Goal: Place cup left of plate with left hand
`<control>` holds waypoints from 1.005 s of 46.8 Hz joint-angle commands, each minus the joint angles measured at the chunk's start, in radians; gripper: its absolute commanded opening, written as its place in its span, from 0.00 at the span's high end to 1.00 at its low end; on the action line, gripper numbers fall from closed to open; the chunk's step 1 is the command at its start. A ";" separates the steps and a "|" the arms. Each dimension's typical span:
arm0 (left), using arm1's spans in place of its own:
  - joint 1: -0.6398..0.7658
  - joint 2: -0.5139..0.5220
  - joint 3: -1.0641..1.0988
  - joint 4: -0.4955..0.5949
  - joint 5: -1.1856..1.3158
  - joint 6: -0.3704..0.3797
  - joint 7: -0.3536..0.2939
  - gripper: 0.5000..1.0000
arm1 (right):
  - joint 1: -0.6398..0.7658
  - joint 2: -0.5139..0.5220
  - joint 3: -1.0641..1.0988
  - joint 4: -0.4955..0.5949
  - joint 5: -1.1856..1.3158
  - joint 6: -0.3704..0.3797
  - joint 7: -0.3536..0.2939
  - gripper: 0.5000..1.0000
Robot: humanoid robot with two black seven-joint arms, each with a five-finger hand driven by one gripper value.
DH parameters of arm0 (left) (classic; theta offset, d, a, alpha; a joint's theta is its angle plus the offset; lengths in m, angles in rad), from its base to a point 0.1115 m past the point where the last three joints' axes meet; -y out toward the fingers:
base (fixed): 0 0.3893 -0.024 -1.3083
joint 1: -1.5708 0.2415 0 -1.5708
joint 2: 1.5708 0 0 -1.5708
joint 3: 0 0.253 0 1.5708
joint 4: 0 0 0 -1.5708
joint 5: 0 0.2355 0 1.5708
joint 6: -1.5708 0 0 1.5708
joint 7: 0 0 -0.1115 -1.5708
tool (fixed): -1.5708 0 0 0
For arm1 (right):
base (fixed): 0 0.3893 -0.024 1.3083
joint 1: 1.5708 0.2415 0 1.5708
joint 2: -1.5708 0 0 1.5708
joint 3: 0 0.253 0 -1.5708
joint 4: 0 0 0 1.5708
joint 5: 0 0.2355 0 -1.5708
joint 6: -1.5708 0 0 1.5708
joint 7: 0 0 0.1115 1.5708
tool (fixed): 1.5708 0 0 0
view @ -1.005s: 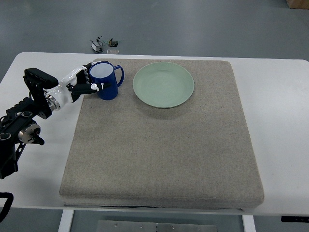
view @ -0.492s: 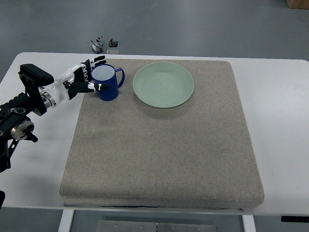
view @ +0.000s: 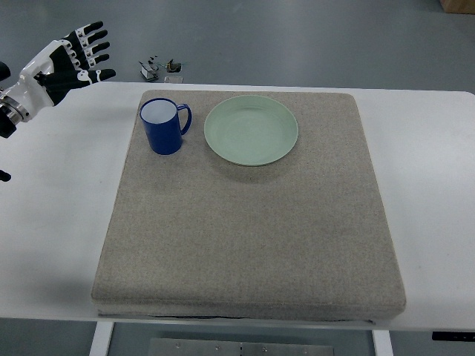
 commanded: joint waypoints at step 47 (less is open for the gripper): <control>-0.107 -0.131 0.001 0.177 -0.684 -0.112 0.659 0.00 | 0.000 0.000 0.001 0.000 0.000 0.000 0.000 0.13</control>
